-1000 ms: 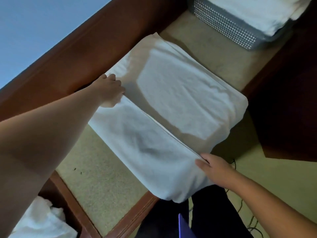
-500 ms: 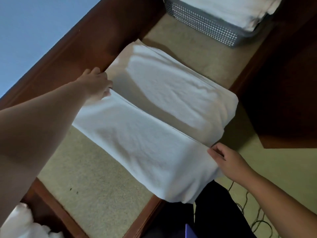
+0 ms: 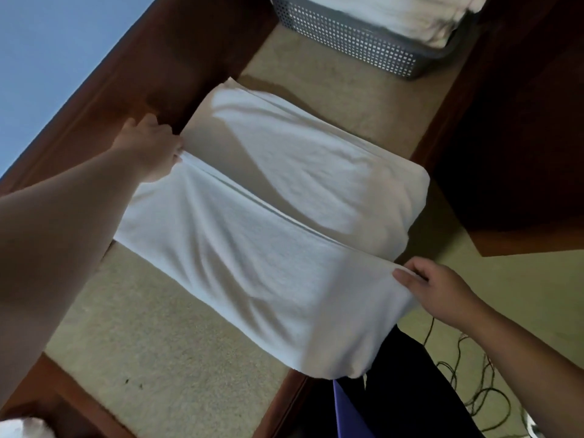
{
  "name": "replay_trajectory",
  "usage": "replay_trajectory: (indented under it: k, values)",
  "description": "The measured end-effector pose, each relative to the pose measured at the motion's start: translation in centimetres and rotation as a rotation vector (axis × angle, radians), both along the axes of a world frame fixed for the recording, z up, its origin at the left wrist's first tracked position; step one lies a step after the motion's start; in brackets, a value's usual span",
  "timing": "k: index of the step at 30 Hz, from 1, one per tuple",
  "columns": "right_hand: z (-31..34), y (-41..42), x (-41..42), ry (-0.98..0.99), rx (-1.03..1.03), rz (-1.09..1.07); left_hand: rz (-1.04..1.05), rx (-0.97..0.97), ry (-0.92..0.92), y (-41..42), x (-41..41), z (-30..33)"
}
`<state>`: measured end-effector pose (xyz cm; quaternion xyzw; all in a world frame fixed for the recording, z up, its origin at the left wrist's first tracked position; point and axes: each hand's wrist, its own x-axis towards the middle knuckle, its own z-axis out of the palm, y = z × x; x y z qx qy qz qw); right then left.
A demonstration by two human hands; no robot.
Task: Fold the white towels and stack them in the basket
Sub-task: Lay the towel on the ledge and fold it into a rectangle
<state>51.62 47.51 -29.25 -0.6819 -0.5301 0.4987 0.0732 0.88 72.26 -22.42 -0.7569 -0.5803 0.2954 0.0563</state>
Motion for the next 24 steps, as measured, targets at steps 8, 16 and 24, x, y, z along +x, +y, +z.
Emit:
replay_trajectory:
  k: [8, 16, 24]
  values:
    - [0.2, -0.8, 0.3, 0.029, 0.081, -0.136, 0.081, 0.132, -0.075, 1.0, 0.6, -1.8]
    - [-0.2, -1.2, 1.0, 0.039, 0.086, -0.209, 0.049, 0.237, -0.136, 1.6, 1.2, -1.8]
    - [-1.1, -1.3, 1.1, 0.020, 0.036, -0.248, 0.125, 0.336, -0.242, 1.6, 3.1, -2.9]
